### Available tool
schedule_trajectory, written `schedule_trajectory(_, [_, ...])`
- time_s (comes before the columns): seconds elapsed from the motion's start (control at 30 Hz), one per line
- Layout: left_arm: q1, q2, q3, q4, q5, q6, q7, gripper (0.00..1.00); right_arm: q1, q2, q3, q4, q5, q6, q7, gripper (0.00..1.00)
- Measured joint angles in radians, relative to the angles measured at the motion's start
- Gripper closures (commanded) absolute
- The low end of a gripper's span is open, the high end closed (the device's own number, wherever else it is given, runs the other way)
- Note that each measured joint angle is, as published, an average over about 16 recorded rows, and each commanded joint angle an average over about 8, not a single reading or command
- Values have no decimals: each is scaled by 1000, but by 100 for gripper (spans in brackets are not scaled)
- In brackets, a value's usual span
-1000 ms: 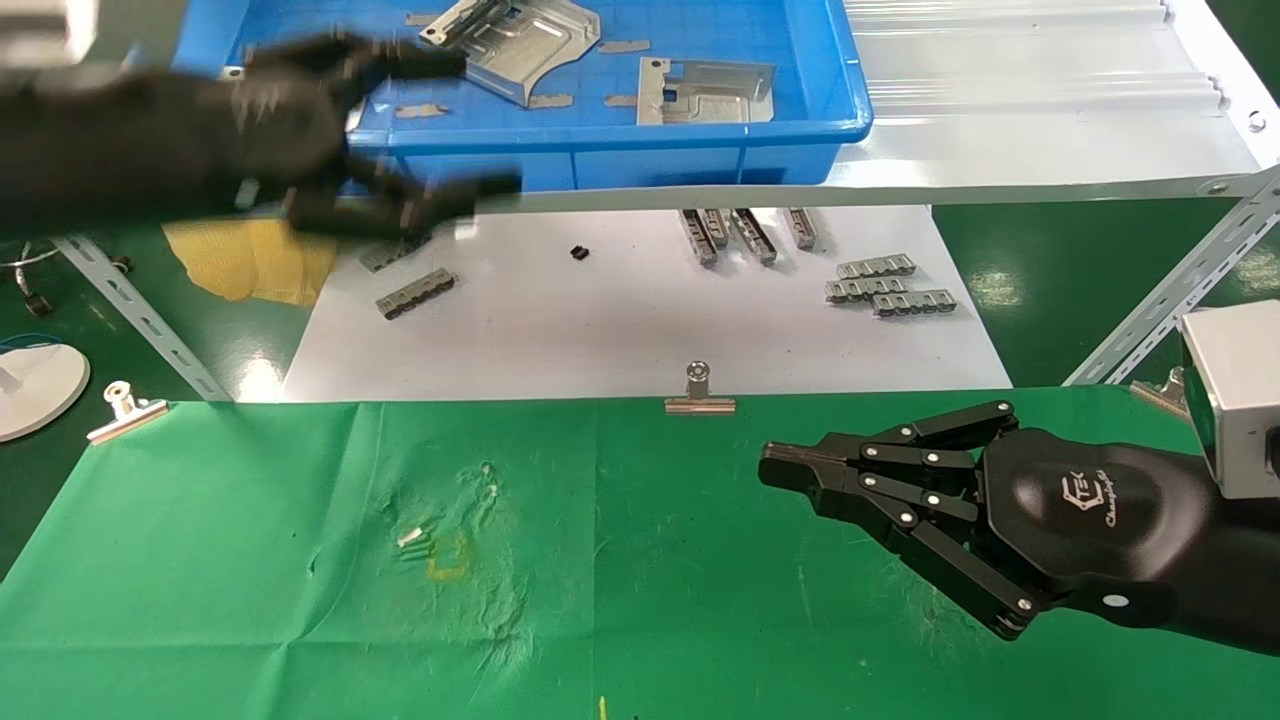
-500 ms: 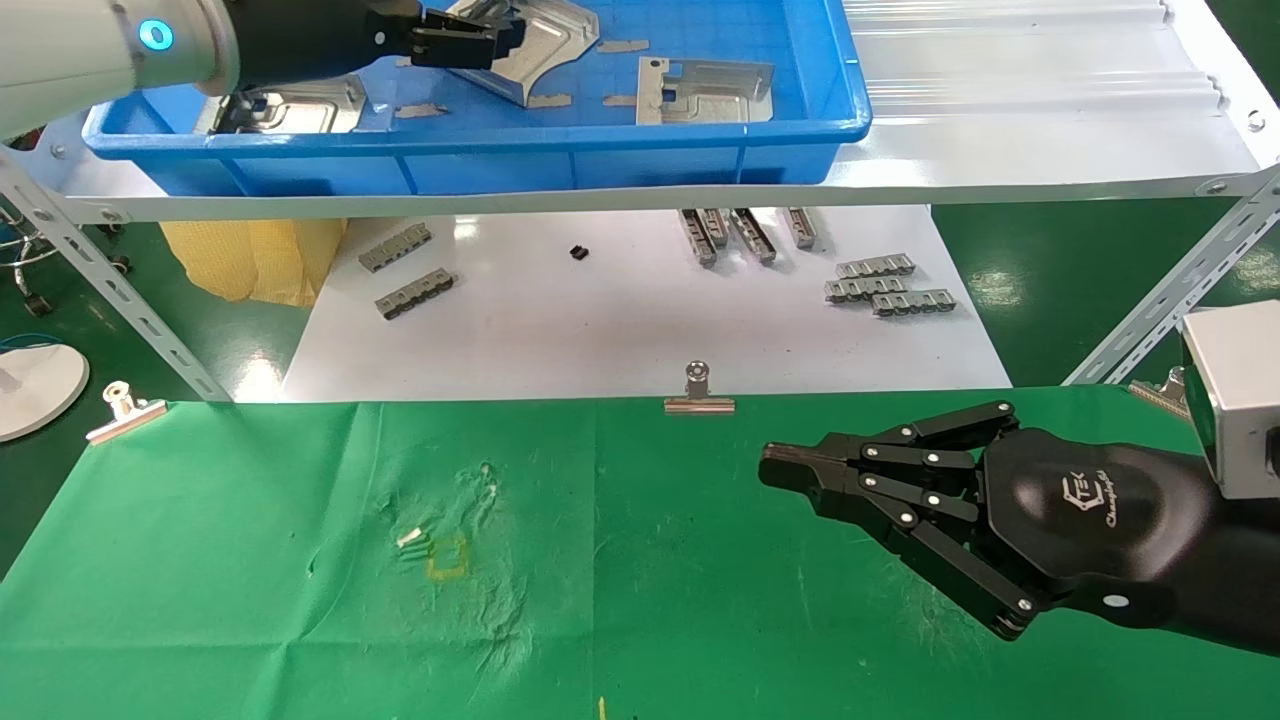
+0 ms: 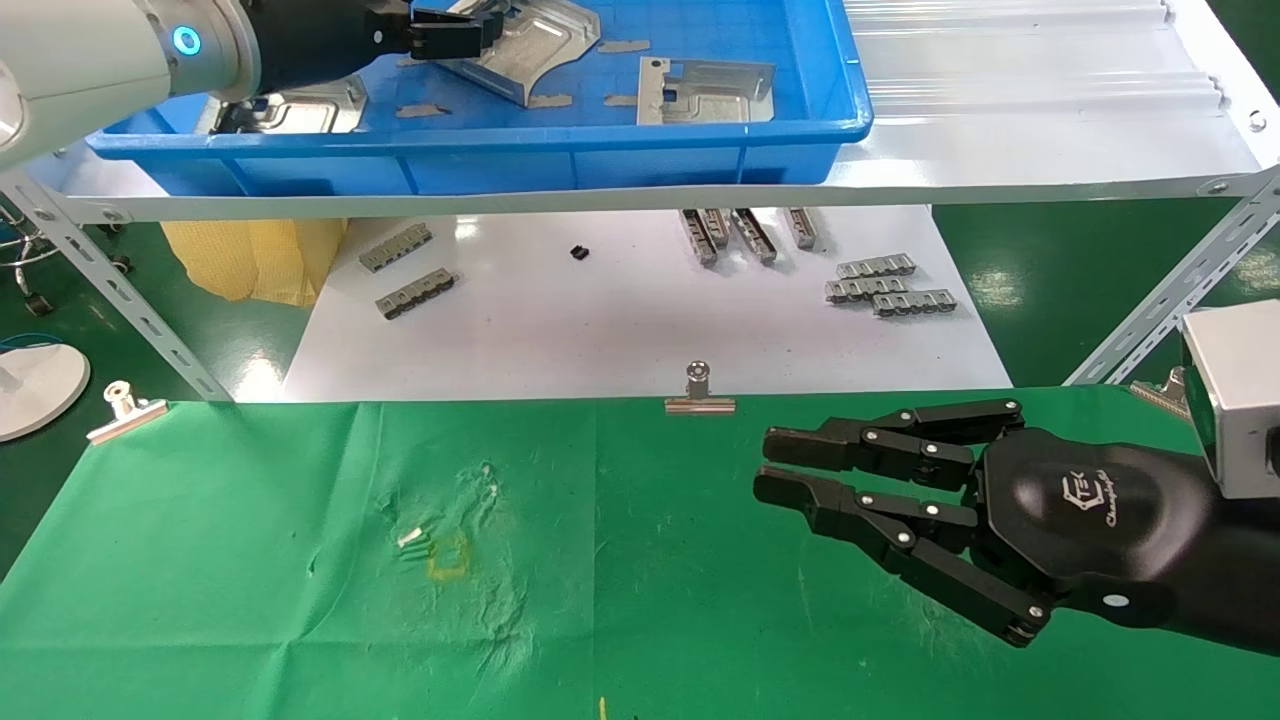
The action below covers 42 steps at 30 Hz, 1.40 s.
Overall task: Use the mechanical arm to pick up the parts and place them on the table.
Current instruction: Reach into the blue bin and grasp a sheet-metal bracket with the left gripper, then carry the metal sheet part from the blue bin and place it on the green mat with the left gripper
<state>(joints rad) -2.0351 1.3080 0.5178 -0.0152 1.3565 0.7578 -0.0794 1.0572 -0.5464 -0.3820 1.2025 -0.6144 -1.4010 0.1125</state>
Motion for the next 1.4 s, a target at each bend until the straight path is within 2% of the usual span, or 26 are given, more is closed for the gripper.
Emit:
schedule_trajectory(0.97, [11,-14,-26,-14,-37,66,51,100,0,0,0,0,0,0,0,0])
schedule_trajectory(1.17, [0,-38,-39,-35,-57,138,89,100,0,0,0,0,0,0,0,0])
schedule_trajectory(1.4, [-11,-94,-55,-61,-85,312,149,100,0,0,0,0,0,0,0,0])
